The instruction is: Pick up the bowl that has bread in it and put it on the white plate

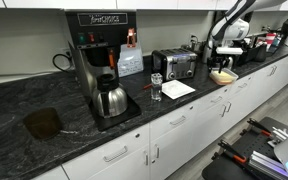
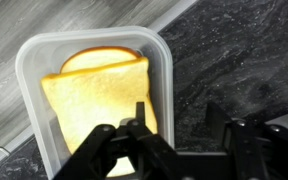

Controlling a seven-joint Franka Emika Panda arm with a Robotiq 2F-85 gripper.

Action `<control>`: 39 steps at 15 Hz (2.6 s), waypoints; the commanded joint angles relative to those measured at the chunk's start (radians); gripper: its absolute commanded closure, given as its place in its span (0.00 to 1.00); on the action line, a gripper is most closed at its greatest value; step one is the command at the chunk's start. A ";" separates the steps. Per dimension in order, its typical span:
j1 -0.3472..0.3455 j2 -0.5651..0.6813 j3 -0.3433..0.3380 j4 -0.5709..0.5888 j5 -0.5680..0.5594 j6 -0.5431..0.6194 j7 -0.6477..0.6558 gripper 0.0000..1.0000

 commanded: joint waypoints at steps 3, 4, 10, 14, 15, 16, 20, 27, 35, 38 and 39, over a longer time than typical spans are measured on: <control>0.006 -0.081 0.002 -0.019 -0.054 -0.061 0.038 0.38; 0.003 -0.082 0.003 -0.024 -0.049 -0.066 0.034 0.37; -0.003 -0.068 0.016 -0.041 0.017 -0.057 0.004 0.41; -0.006 -0.054 0.015 -0.044 0.018 -0.053 0.003 0.41; -0.008 -0.048 0.016 -0.045 0.023 -0.053 0.000 0.40; -0.008 -0.044 0.017 -0.046 0.025 -0.052 0.000 0.40; -0.007 -0.019 0.021 -0.045 0.032 -0.051 -0.004 0.41; -0.011 -0.025 0.017 -0.051 0.030 -0.057 0.002 0.97; -0.001 -0.098 -0.011 -0.100 -0.073 -0.062 0.053 0.98; 0.009 -0.173 -0.008 -0.141 -0.126 -0.075 0.075 0.98; 0.016 -0.203 -0.003 -0.157 -0.152 -0.084 0.094 0.98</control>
